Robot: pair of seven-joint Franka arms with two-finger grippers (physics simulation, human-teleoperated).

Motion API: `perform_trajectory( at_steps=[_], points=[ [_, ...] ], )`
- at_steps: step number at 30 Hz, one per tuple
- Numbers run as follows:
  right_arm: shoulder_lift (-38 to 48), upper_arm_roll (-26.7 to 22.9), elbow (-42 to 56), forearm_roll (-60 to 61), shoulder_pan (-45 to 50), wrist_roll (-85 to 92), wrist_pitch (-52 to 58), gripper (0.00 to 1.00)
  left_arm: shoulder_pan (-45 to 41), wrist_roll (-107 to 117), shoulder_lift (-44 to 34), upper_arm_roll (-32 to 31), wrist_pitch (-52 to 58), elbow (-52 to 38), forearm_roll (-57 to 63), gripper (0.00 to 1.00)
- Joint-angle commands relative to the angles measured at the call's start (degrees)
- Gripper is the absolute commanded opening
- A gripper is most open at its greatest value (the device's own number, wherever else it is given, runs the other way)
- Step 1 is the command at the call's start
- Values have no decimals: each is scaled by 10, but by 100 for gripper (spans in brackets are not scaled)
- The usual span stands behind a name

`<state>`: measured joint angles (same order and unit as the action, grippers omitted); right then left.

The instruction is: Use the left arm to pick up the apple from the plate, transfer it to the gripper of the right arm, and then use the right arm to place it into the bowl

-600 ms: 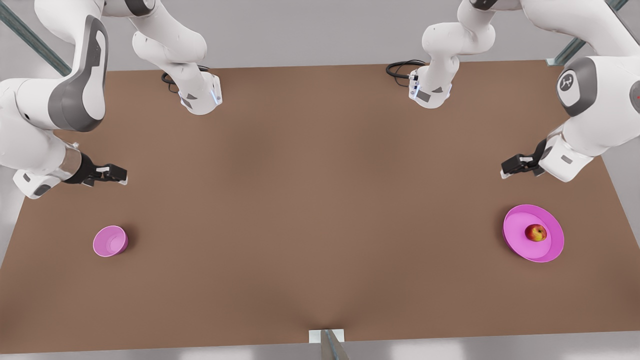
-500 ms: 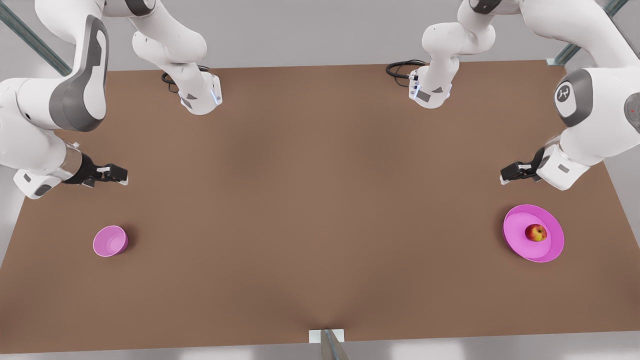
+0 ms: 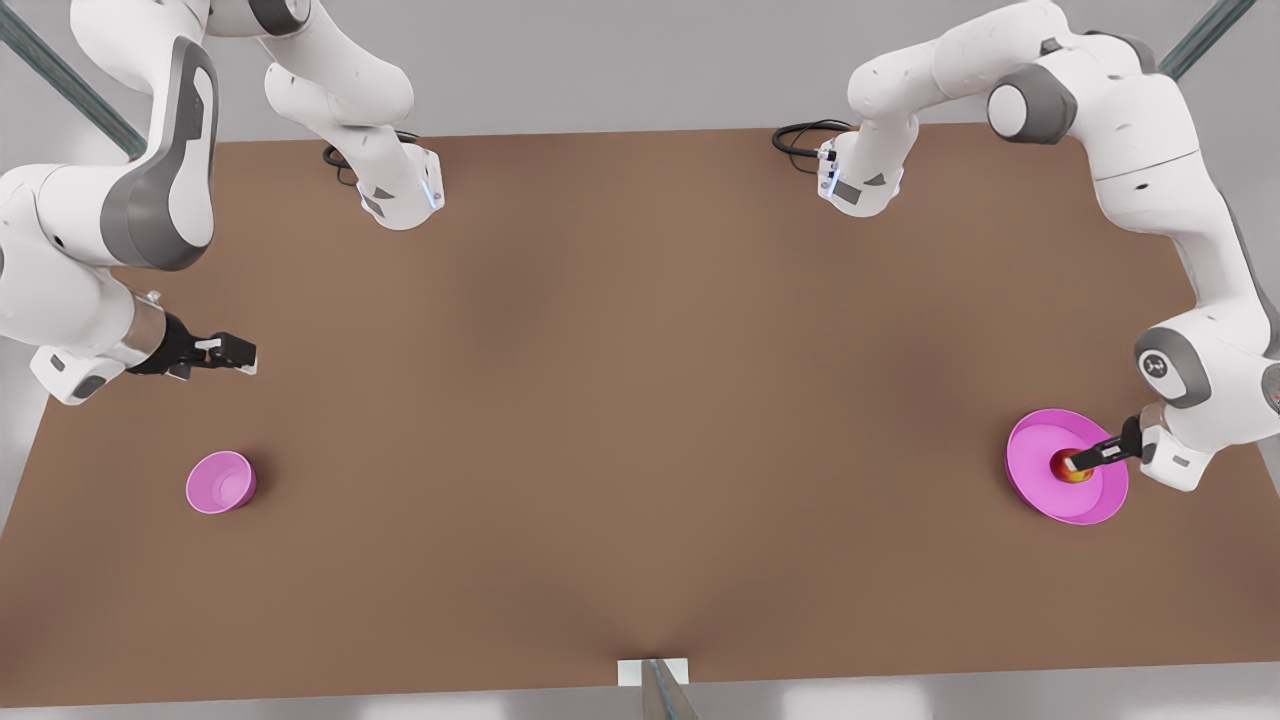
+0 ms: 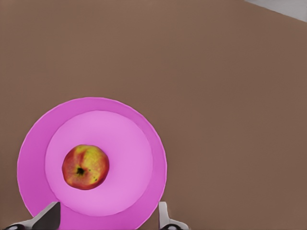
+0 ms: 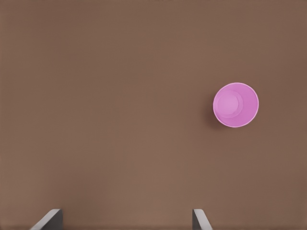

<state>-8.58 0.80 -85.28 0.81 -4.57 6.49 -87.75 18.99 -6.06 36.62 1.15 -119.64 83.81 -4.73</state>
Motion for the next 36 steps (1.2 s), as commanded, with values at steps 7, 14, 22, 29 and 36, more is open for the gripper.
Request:
perform_trajectory(
  at_steps=[7,14,22,29,36],
  points=[
    [0,-1,0,1,0,9,-1,100,28,-231,23,1,-100,27,-9,100],
    [-1,-1,0,1,0,9,-1,100,37,-232,50,1,-100,24,-10,100],
    [-2,-1,0,1,-1,9,-1,100,47,-230,99,0,-118,-2,-13,100],
    [-2,-1,0,1,-1,9,-1,100,46,-231,112,0,-132,-2,-27,100],
    [-2,-1,0,1,-1,9,-1,100,45,-232,115,0,-144,-1,-27,87]
  ],
)
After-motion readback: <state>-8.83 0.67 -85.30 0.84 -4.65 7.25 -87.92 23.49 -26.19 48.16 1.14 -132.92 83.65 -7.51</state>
